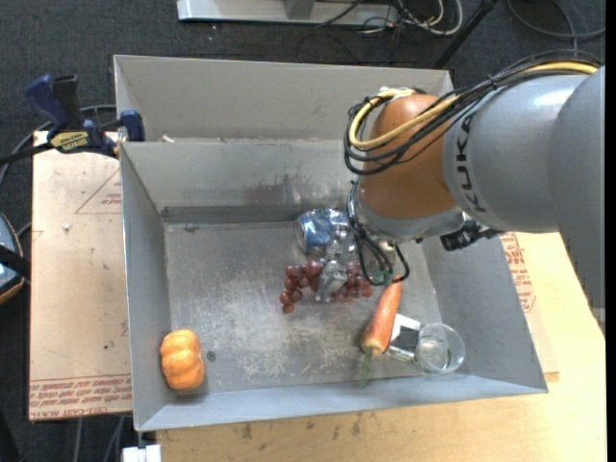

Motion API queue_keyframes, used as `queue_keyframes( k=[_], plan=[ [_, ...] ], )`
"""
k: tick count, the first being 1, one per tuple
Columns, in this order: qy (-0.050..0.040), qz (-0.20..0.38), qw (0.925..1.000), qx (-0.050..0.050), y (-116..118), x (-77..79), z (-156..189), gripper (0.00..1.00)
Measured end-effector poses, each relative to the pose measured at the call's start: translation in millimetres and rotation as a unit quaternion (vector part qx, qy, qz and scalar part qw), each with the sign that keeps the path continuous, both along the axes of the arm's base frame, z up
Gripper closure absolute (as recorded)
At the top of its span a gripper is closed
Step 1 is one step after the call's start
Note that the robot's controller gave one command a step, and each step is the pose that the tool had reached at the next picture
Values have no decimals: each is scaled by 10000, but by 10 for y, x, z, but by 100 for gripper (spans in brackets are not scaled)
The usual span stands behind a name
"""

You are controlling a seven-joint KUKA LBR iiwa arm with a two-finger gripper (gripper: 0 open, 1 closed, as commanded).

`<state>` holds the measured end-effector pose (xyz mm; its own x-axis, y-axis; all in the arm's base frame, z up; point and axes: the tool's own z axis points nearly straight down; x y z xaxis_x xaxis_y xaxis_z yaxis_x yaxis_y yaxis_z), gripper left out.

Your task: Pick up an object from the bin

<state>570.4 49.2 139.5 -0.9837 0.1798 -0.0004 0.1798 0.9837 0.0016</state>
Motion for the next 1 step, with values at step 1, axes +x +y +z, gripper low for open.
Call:
queue_keyframes(
  k=[1],
  plan=[
    [-9, 1, 10000, 1, 1, 4, 97, 100]
  ],
)
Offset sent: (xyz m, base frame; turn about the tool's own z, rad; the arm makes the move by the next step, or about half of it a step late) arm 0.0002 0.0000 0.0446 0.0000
